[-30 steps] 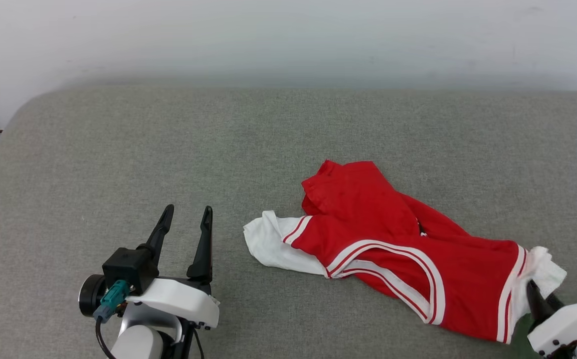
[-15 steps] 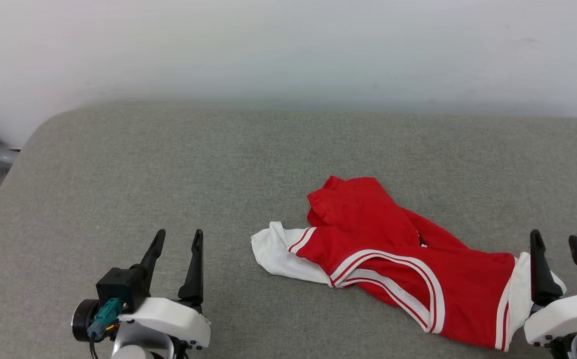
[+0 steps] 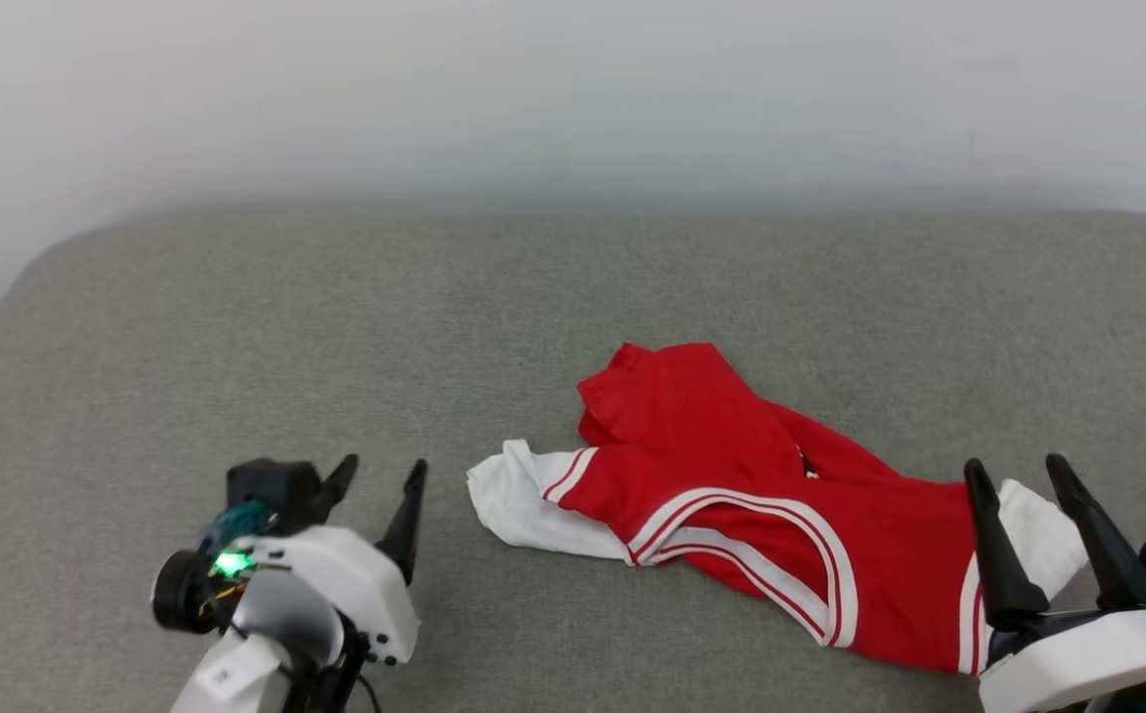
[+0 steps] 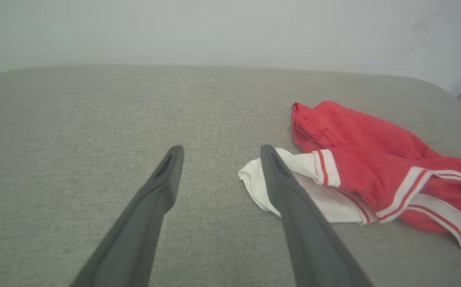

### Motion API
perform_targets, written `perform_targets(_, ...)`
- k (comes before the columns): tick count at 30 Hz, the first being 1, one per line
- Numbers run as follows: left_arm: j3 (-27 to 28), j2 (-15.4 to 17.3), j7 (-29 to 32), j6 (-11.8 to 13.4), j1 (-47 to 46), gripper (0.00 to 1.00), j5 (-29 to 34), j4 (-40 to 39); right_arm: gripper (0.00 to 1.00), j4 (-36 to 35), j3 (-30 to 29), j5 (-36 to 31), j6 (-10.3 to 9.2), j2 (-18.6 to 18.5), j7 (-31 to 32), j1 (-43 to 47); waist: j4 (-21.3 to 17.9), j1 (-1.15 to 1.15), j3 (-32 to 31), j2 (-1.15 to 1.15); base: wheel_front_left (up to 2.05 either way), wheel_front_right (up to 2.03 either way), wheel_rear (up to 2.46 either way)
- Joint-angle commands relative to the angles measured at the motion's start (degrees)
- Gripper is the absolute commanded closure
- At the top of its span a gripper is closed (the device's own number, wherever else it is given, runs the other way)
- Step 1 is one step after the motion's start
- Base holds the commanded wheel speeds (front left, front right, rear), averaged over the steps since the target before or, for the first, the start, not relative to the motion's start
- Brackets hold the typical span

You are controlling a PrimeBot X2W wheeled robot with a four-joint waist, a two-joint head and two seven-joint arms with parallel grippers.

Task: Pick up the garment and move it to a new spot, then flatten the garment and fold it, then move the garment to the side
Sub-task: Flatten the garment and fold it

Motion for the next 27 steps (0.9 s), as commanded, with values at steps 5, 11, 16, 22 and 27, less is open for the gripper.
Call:
perform_targets(5, -2.7, 0.1, 10.4, -2.4, -4.8, 0.00, -2.5, 1.9, 0.00, -1.4, 1.5, -0.2, -0.04, 0.1, 0.4, -0.7, -3.1, 0.00, 3.2, 0.00, 0.00, 0.00, 0.00)
perform_targets(11, -5.2, 0.6, 21.7, -4.3, -10.3, 0.00, -4.7, 6.0, 0.00, -0.7, 2.1, 0.9, -0.04, 0.1, -0.1, -2.4, -5.4, 0.00, 6.4, 0.00, 0.00, 0.00, 0.00)
perform_targets(16, -7.3, 2.4, 28.1, -4.9, -14.3, 0.00, -3.3, 10.3, 0.00, 0.4, 3.3, 1.5, -0.04, 0.1, -0.7, -4.0, -7.1, 0.00, 9.0, 0.00, 0.00, 0.00, 0.00)
perform_targets(22, -12.0, 4.3, 38.3, -6.6, -15.6, 0.00, -2.7, 16.0, 0.00, 2.1, 3.0, 2.4, -0.04, 0.1, -1.6, -5.3, -8.1, 0.00, 10.7, 0.00, 0.00, 0.00, 0.00)
perform_targets(27, -14.8, 4.8, 43.1, -7.8, -15.2, 0.63, -4.5, 16.7, 0.00, 3.4, 2.7, 3.1, -0.04, 0.1, -2.1, -5.8, -8.5, 0.00, 10.9, 0.00, 0.00, 0.00, 0.00)
